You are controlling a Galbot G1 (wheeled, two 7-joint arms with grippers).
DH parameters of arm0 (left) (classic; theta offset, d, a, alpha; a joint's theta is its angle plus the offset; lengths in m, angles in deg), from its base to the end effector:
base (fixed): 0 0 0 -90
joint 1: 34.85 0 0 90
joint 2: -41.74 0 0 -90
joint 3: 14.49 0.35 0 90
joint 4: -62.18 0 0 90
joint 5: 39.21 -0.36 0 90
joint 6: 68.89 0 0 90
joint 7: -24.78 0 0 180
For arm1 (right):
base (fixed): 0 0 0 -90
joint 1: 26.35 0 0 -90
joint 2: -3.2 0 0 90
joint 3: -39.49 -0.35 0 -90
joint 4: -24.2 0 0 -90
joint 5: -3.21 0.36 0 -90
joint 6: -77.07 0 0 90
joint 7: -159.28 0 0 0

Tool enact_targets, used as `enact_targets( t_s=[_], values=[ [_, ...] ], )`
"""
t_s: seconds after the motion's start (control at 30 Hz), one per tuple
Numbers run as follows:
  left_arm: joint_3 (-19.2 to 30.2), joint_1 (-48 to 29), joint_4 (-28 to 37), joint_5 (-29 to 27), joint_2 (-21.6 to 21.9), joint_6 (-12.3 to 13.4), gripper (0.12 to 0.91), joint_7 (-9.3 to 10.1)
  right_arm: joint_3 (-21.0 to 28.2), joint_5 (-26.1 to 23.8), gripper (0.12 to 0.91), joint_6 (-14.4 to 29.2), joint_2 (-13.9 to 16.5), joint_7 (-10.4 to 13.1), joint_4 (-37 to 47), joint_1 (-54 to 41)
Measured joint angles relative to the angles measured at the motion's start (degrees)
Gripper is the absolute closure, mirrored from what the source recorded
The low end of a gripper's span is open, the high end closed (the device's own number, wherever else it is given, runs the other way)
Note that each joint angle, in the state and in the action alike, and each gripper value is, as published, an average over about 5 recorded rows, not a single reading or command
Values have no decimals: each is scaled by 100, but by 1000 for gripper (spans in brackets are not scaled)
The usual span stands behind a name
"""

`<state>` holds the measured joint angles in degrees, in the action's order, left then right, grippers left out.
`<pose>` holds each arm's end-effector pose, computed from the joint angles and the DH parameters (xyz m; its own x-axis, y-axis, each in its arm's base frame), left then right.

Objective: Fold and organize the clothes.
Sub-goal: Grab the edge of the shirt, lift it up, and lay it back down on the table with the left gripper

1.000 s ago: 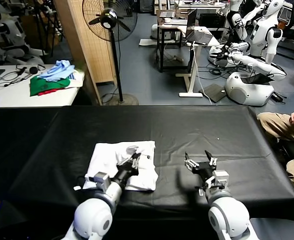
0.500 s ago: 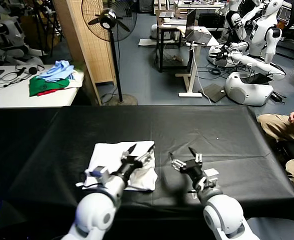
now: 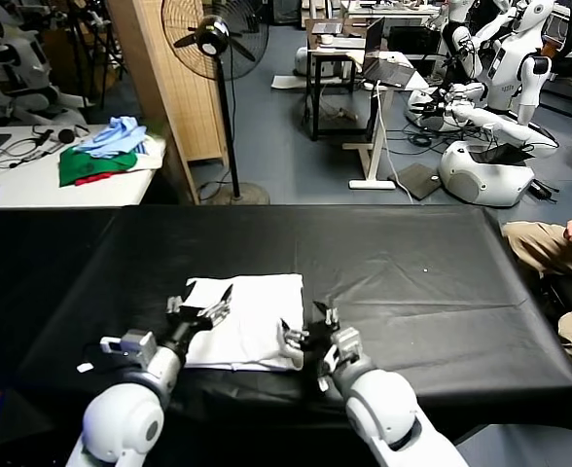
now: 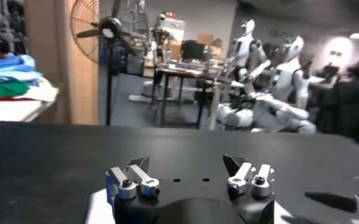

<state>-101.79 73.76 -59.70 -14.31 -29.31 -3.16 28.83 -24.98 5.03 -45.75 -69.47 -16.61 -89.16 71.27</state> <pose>0.2396 0.0383 -0.2452 -0.9529 0.1916 0.2350 0.1690 0.9791 -0.1131 0.2637 0.0742 -0.2777 -0.8681 -0.3088 0.3886 -0.4088 0.8889 -0.2068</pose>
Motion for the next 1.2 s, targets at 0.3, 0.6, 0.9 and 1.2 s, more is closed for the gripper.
enact_targets(
  t_s=[0.3, 0.6, 0.9, 1.2],
  values=[
    [-392, -8, 356, 480, -13, 44, 232, -20, -145, -431, 227, 468, -185, 223, -10, 242],
    [-1018, 51, 904, 2266, -187, 44, 232, 130, -634, 236, 227, 676, -107, 298, -400, 488],
    [-1254, 231, 1100, 3292, -220, -102, 232, 115, -707, 317, 227, 680, -202, 281, -514, 515],
    [-1264, 323, 1154, 3507, -254, -169, 263, 62, -763, 348, 227, 674, -211, 270, -575, 556]
  ],
)
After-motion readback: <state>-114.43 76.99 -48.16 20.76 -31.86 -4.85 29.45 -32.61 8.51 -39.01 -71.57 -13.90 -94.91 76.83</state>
